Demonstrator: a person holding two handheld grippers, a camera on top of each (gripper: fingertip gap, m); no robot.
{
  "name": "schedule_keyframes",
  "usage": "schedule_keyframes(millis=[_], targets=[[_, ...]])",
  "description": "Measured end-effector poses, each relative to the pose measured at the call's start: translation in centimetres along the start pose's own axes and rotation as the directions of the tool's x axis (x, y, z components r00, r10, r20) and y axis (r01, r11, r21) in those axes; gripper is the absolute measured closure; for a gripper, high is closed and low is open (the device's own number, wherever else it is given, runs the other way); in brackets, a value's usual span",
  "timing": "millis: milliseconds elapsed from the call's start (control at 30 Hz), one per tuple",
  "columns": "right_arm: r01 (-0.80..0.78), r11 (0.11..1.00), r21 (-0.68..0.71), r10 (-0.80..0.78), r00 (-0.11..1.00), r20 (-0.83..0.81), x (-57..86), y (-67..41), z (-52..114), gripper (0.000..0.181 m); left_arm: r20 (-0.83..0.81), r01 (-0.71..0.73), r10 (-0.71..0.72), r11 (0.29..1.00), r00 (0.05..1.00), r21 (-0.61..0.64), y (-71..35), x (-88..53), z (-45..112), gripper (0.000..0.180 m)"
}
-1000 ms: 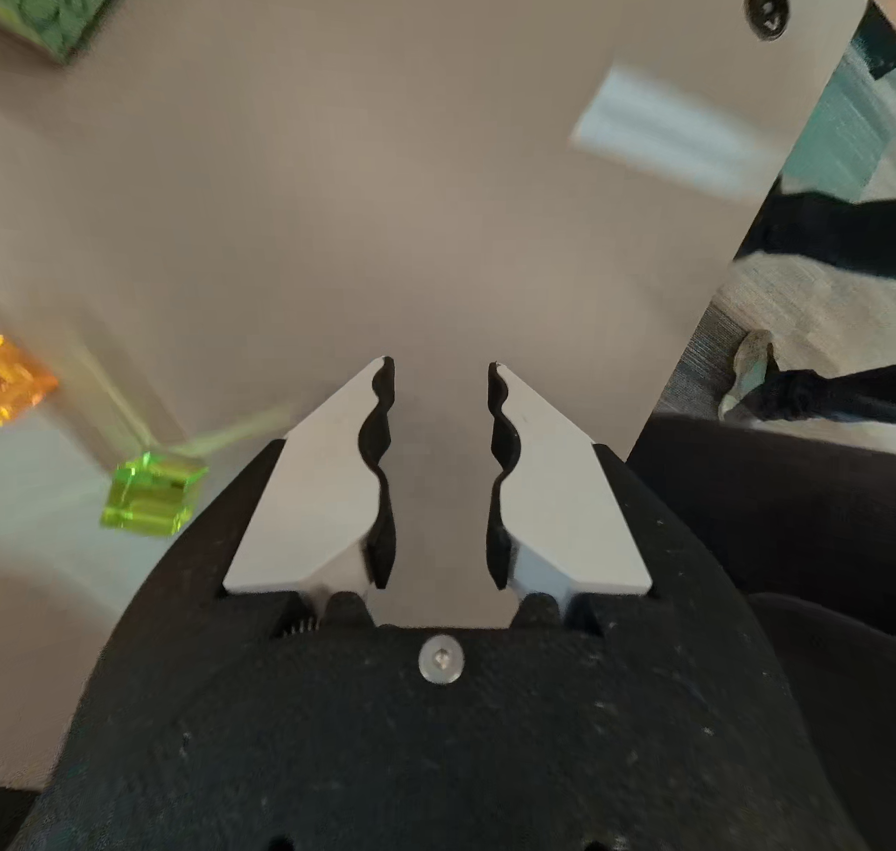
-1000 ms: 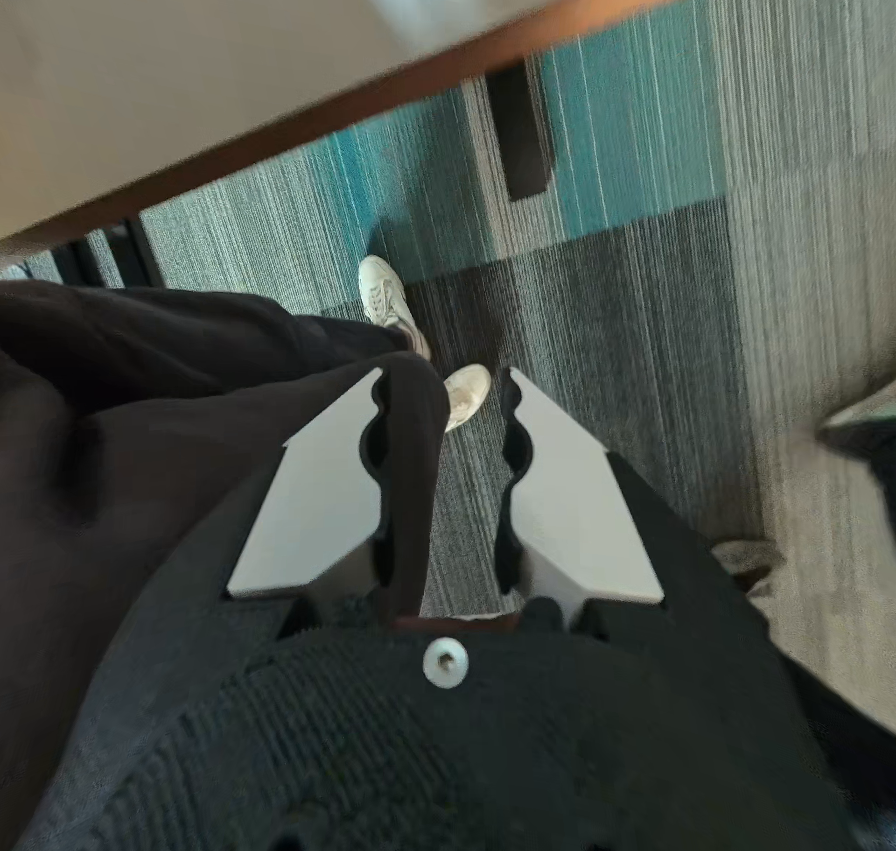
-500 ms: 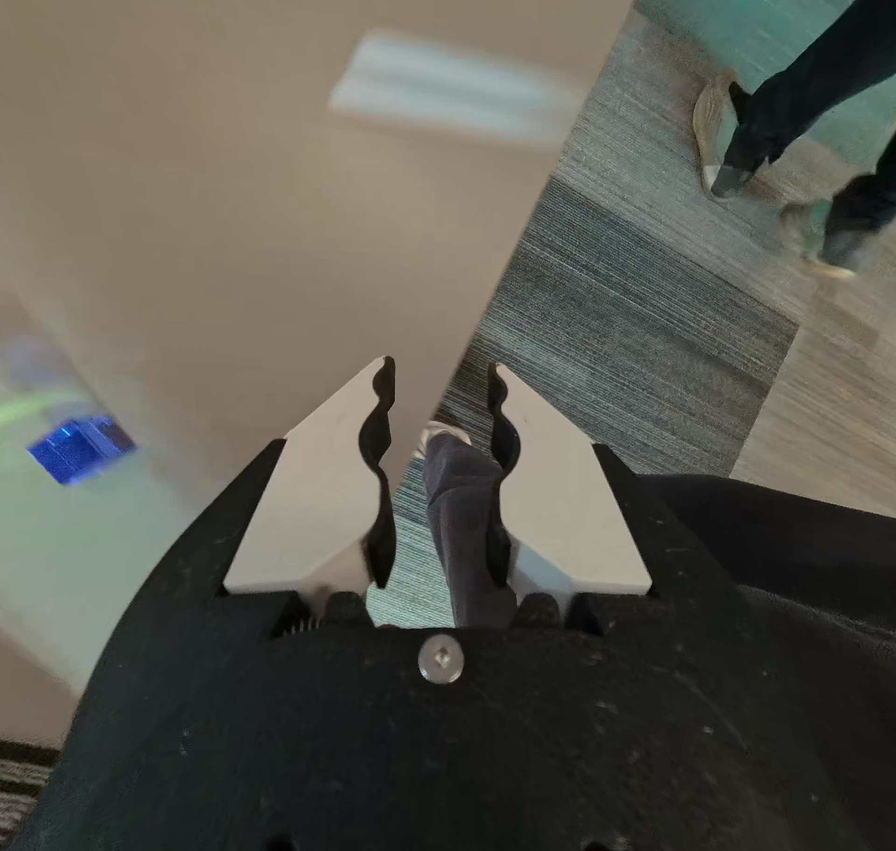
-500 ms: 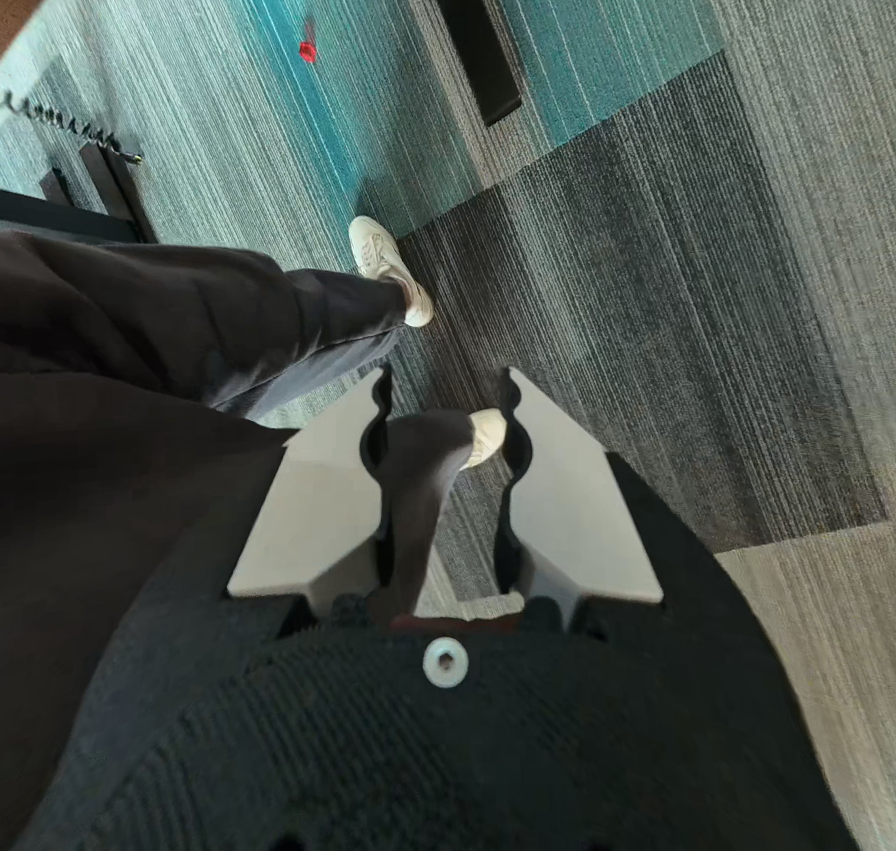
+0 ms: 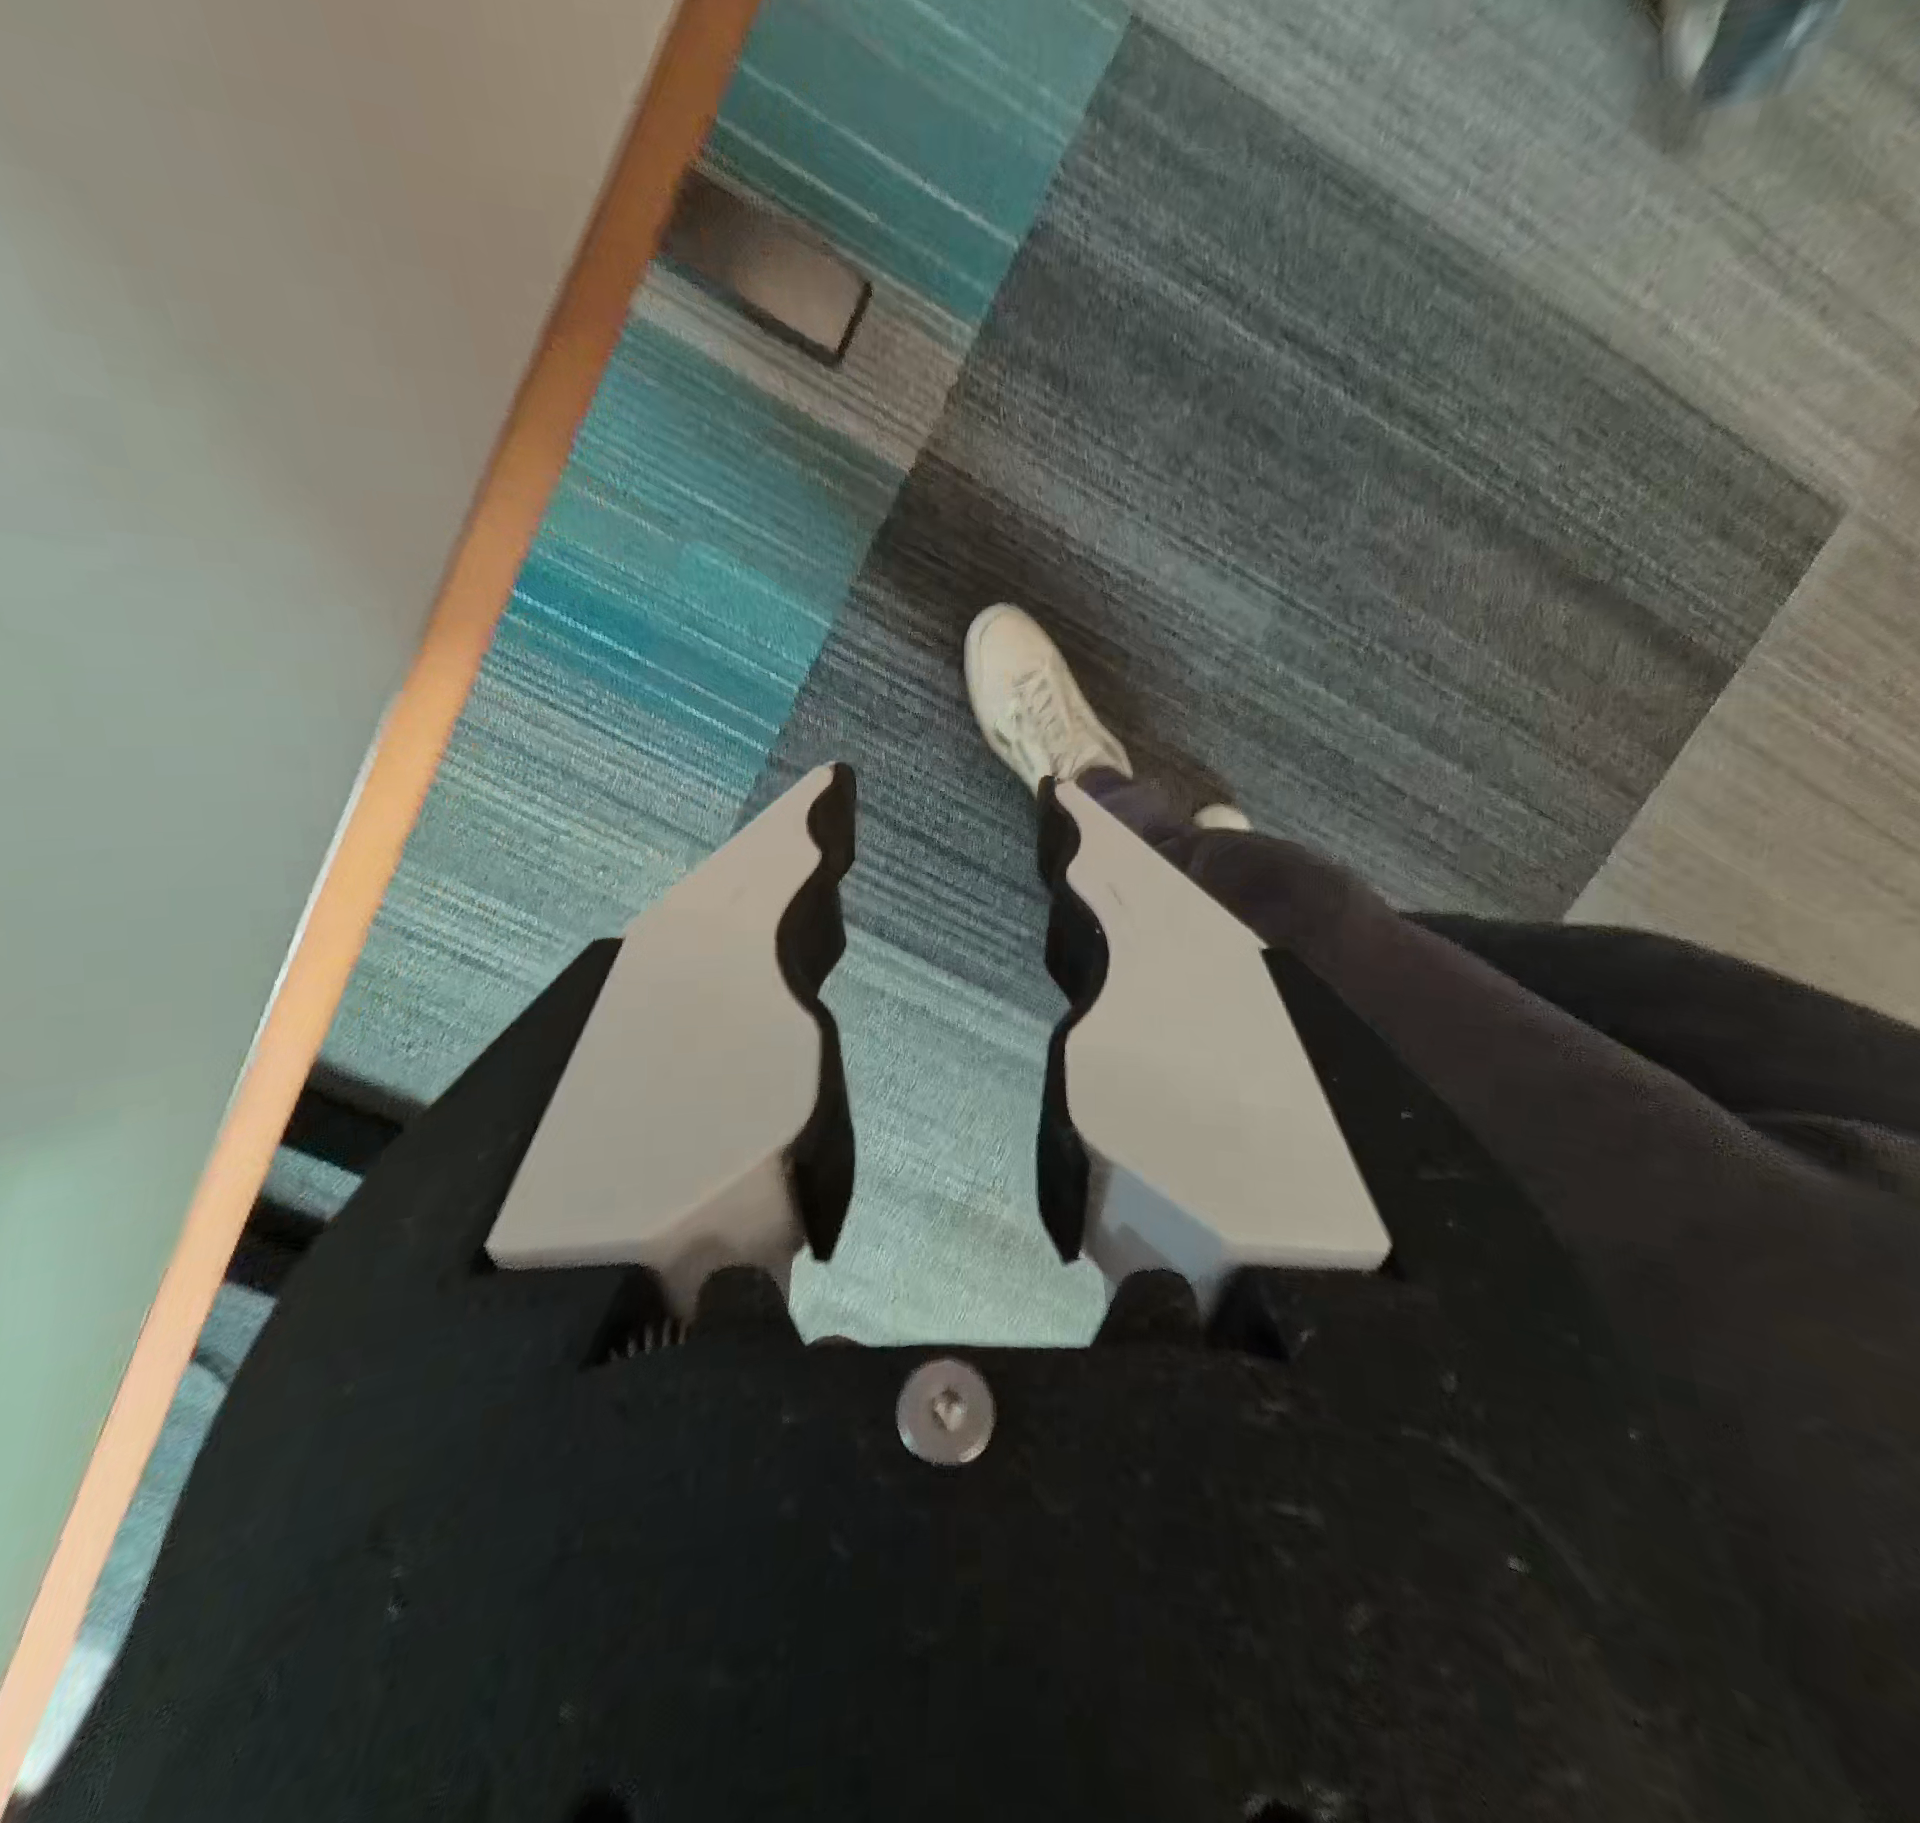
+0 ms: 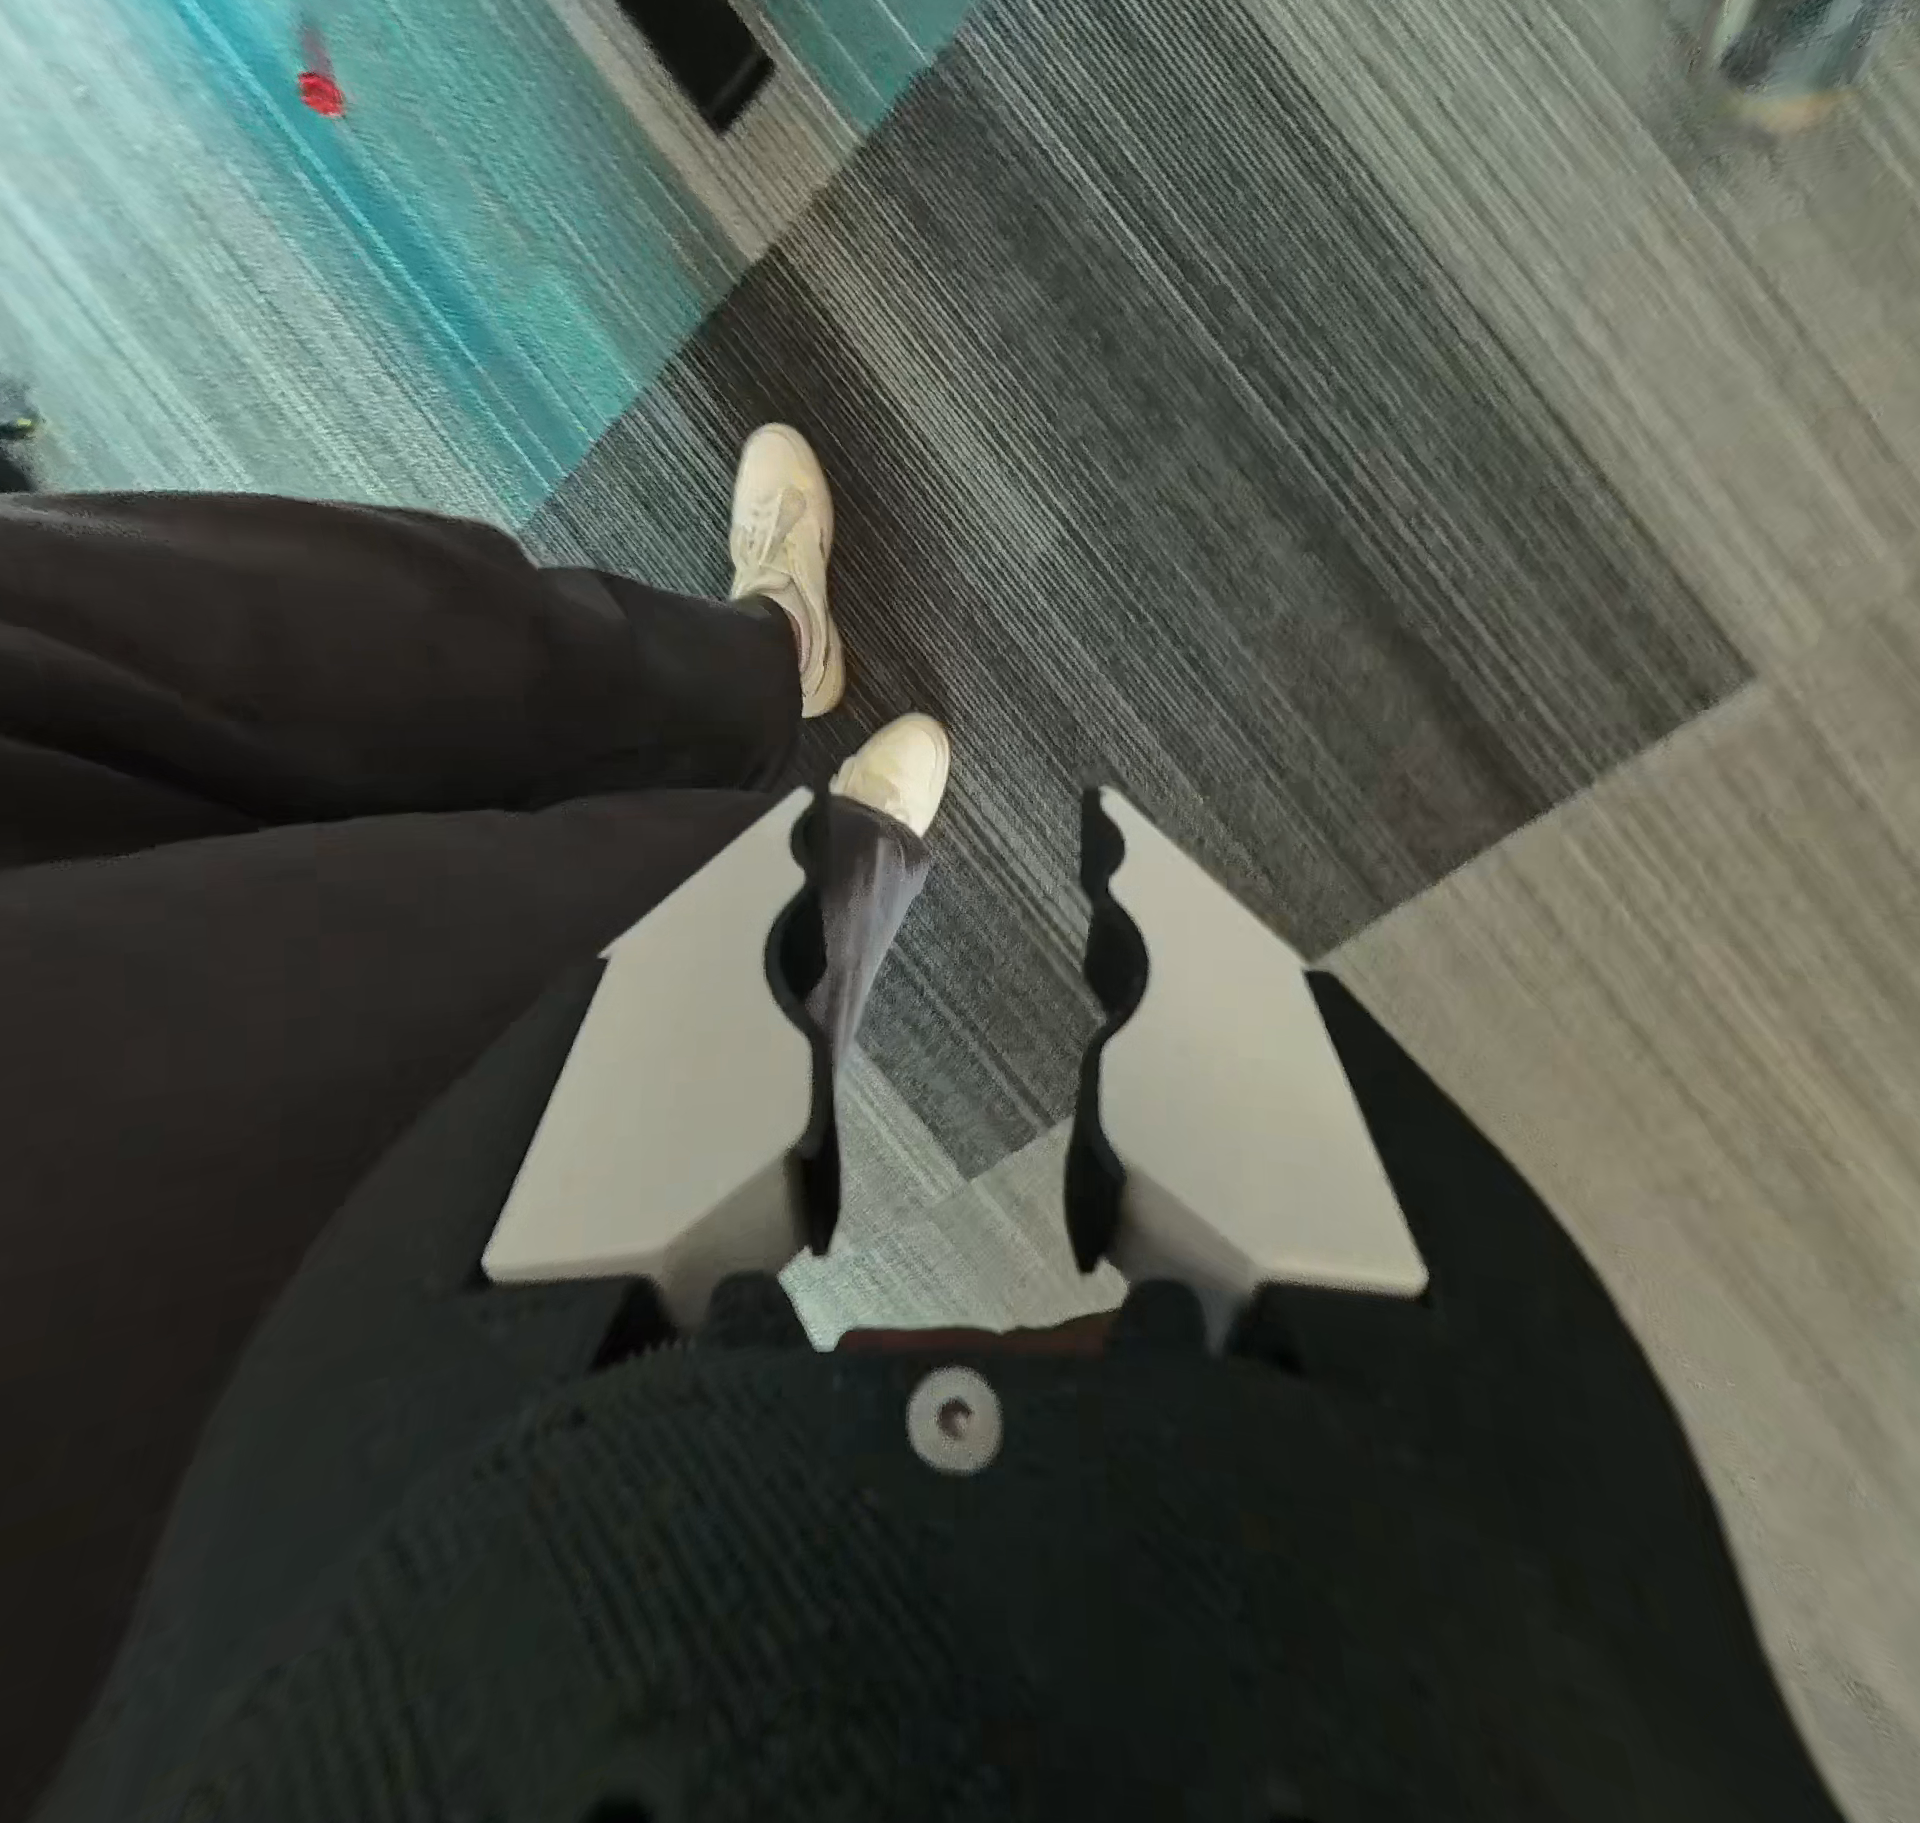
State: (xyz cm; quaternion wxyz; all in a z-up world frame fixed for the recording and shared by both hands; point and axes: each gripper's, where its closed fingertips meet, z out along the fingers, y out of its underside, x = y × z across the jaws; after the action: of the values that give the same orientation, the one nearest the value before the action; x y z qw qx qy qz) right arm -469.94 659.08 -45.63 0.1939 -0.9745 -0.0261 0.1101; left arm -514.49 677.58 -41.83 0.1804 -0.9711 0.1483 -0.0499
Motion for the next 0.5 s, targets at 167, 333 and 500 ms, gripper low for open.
schedule_keyframes(millis=[167,333,500], targets=[[-0.221,0.972,-0.079,0.218,0.975,-0.044,0.9,9.3,-0.4,0.132,0.049,-0.078,0.085,0.987,0.995,-0.142,5.6,0.1,-0.4,0.15],[-0.398,0.899,-0.18,0.389,0.917,-0.086,0.8,18.3,-1.9,0.132,0.059,-0.023,0.036,0.977,0.998,-0.212,10.7,0.1,-1.7,0.15],[-0.449,0.861,-0.238,0.432,0.894,-0.12,1.3,23.0,-3.1,0.131,0.073,0.035,-0.019,0.975,0.997,-0.218,14.6,0.3,-3.1,0.15]])
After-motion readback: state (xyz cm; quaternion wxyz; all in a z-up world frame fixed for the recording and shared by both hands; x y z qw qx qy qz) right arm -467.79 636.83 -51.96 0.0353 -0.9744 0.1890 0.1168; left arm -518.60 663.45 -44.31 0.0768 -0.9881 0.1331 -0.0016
